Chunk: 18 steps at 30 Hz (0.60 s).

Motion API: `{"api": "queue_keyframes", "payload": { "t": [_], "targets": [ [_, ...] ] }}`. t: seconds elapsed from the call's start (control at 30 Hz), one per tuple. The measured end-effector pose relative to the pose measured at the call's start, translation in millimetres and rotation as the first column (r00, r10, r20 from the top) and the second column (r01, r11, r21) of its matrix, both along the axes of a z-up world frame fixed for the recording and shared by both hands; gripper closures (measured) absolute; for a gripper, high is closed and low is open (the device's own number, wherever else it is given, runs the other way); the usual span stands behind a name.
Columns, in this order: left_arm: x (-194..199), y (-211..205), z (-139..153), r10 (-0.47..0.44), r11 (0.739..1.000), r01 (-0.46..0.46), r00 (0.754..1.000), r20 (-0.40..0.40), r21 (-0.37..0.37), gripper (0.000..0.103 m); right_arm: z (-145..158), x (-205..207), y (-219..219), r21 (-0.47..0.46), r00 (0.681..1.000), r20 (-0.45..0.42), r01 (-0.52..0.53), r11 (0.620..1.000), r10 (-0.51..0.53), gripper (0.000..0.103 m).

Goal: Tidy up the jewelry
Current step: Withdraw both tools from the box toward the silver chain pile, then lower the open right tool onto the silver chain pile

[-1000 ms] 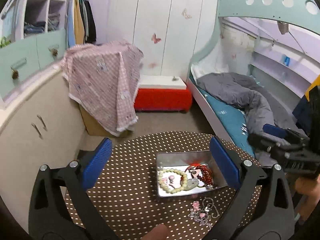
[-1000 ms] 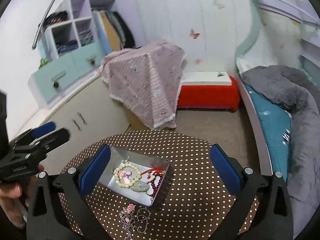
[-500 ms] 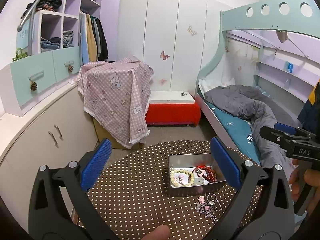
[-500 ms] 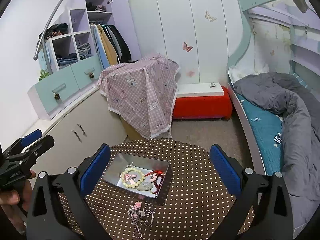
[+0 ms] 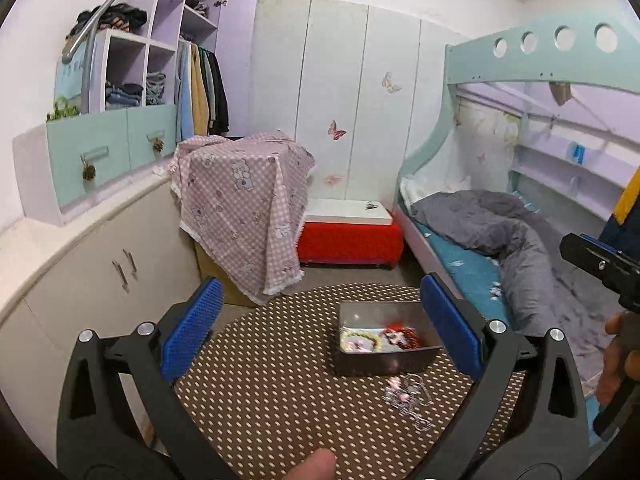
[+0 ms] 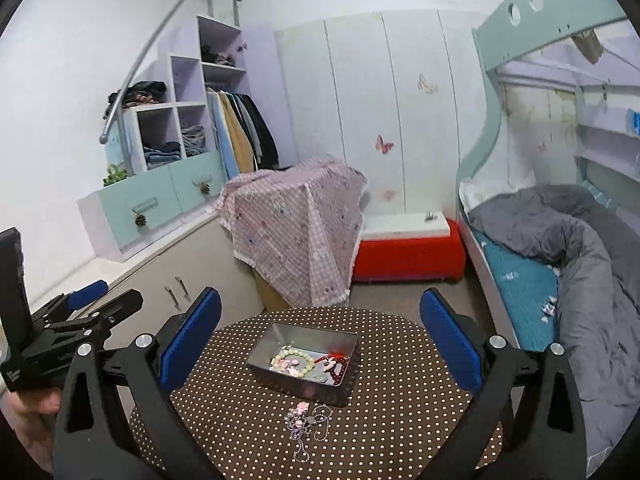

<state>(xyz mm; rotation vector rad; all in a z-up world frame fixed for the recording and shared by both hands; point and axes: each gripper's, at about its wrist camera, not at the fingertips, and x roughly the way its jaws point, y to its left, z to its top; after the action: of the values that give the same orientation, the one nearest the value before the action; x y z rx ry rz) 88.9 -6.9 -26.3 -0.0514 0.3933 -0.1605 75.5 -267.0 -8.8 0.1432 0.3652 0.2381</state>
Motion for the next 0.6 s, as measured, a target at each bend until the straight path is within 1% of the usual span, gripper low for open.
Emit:
{"api": "queue_keyframes", "payload": {
  "t": [0.1, 0.27, 0.4, 0.47, 0.6],
  "targets": [
    [-10.5, 2.5, -5.3, 0.011, 1.0, -0.011, 1.0, 0.0, -0.017, 0.006, -9.0, -5.4, 0.1, -0.004, 1.0, -0.022, -0.015, 1.0, 0.015, 0.007],
    [-22.7, 7.1, -16.7, 0.021, 1.0, -0.021, 1.0, -0.008, -0.015, 0.006, -24.2, -8.8, -0.3, -0.016, 0.998, -0.059, -0.015, 1.0, 0.014, 0.007],
    [-27.5, 10.5, -26.7, 0.025, 1.0, -0.025, 0.999, -0.022, -0.017, 0.006, -43.1, -6.4, 3.6, -0.061, 0.994, -0.112, -0.001, 0.998, -0.006, 0.007],
    [-27.6, 11.3, -34.1, 0.031, 0.999, -0.032, 0.999, -0.036, -0.016, 0.006, -60.5, -2.3, 7.4, -0.089, 0.988, -0.154, -0.001, 0.996, -0.013, 0.007],
    [-23.8, 13.3, -53.5, 0.036, 0.999, -0.038, 0.996, -0.084, -0.018, 0.006, -107.8, 15.6, 15.4, -0.112, 0.958, -0.286, -0.018, 0.994, -0.014, 0.007]
  ]
}}
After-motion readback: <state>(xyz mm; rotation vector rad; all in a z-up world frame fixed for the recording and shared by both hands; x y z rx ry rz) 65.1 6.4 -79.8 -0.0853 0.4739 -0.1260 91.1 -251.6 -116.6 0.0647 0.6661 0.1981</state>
